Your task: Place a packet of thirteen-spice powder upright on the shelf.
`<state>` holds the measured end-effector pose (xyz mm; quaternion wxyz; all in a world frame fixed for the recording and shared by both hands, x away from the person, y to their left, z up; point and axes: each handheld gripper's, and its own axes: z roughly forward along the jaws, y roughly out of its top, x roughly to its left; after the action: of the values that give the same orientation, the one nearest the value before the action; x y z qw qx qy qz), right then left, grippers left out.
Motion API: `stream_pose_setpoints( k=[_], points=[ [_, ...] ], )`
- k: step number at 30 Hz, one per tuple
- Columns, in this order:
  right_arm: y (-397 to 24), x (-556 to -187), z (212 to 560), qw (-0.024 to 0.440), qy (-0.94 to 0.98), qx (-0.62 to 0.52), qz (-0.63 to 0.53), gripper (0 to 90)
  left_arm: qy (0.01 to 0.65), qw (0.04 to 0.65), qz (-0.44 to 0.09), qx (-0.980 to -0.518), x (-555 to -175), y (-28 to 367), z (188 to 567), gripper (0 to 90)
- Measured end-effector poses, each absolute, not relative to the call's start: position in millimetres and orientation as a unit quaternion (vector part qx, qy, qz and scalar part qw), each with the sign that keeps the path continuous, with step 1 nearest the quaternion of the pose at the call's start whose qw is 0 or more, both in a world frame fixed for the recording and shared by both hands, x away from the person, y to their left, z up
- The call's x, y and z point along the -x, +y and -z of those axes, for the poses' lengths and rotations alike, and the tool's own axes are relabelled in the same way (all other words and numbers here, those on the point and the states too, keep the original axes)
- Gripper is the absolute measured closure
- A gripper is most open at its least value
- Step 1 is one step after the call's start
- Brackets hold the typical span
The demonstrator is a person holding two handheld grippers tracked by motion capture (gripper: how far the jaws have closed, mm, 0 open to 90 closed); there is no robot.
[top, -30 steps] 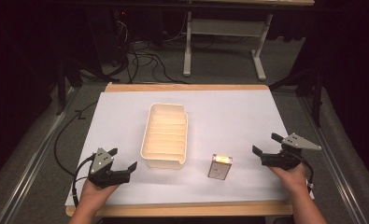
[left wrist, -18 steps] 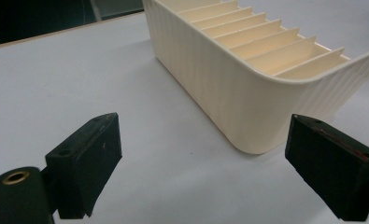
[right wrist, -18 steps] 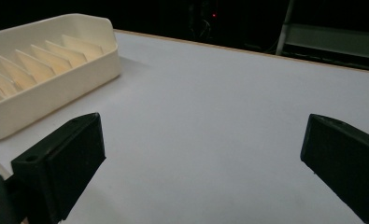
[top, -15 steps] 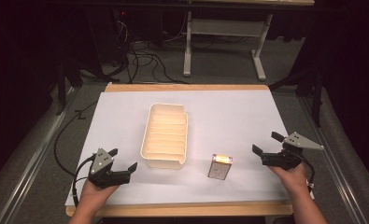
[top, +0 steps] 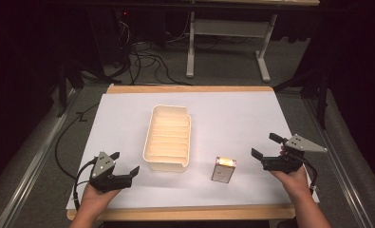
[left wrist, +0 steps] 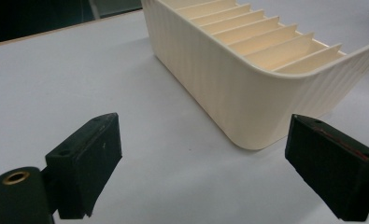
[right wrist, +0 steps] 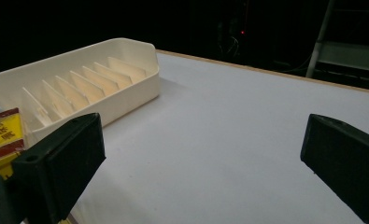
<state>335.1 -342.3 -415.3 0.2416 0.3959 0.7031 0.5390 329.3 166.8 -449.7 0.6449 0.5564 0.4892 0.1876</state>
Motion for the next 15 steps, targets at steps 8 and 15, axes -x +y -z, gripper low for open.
stream_pose_setpoints(
  k=[8,15],
  points=[
    [-333.2,-332.6,411.3,0.238,0.708,-0.382,-0.544,0.0,0.489,0.644,-0.189,-0.557,-329.5,166.6,450.2,11.5],
    [-324.6,-330.2,407.3,0.235,0.712,-0.369,-0.549,0.0,0.488,0.644,-0.189,-0.558,-329.5,166.8,450.2,11.6]
  ],
)
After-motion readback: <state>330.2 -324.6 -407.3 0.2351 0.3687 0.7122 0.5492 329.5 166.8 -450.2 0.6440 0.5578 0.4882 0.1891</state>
